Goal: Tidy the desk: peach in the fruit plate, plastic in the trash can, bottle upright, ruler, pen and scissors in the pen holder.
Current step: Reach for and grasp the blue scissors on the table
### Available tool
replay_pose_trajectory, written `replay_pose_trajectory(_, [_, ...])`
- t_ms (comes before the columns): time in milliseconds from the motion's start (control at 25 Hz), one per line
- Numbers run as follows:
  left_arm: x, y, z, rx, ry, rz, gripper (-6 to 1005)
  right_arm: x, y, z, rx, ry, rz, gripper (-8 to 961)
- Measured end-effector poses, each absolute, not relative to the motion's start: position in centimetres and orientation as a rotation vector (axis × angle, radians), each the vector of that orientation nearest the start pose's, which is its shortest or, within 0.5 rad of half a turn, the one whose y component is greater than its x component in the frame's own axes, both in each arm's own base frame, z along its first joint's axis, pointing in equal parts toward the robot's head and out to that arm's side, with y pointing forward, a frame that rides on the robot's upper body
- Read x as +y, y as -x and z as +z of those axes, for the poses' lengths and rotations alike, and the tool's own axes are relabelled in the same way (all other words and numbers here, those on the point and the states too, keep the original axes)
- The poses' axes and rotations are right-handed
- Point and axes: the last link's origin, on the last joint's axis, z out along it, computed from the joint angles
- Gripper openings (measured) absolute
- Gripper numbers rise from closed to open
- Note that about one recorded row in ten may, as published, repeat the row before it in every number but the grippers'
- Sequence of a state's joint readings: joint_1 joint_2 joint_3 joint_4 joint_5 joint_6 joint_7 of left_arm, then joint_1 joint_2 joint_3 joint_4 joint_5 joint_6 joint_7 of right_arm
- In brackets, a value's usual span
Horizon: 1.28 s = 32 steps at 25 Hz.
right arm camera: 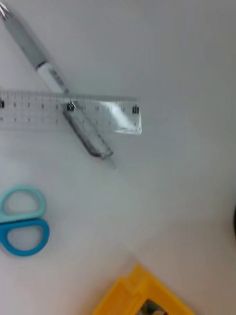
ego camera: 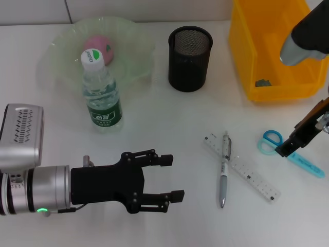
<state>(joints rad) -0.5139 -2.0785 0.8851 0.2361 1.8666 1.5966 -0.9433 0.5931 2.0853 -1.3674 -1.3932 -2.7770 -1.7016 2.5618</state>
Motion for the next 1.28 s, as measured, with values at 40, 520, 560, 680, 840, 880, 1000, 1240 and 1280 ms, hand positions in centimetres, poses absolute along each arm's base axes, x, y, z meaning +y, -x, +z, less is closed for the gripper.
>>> replay_pose_trajectory(40, [25.7, 26.6, -7.5, -0.462, 2.923, -0.902, 823, 34.3, -20.2, 1.8, 0.947, 2.488, -0.759, 759])
replay_pose_trajectory(520, [25.9, 26.7, -7.8, -0.464, 2.918, -0.881, 822, 33.8, -21.7, 0.9, 1.012, 2.458, -0.784, 744])
replay_pose_trajectory(560, [25.9, 26.7, -7.8, -0.463, 2.918, -0.881, 822, 33.8, -21.8, 0.8, 1.013, 2.457, -0.785, 743])
replay_pose_trajectory(680, [26.1, 26.7, -7.8, -0.460, 2.917, -0.877, 822, 33.7, -22.2, 0.6, 1.011, 2.454, -0.787, 739])
replay_pose_trajectory(840, [26.3, 26.7, -7.9, -0.457, 2.916, -0.864, 822, 33.8, -22.5, 0.2, 1.006, 2.451, -0.787, 734])
replay_pose_trajectory(880, [26.3, 26.7, -7.9, -0.456, 2.916, -0.863, 822, 33.8, -22.5, 0.2, 1.006, 2.451, -0.787, 733])
replay_pose_trajectory(1000, [26.3, 26.6, -7.9, -0.455, 2.916, -0.860, 822, 33.9, -22.7, -0.2, 0.986, 2.455, -0.794, 665])
replay_pose_trajectory(1240, [26.3, 26.7, -7.9, -0.460, 2.915, -0.857, 821, 33.8, -22.8, -0.8, 0.949, 2.463, -0.818, 528])
replay_pose_trajectory(1280, [26.3, 26.7, -7.9, -0.460, 2.915, -0.857, 821, 33.8, -22.8, -0.9, 0.946, 2.463, -0.821, 505])
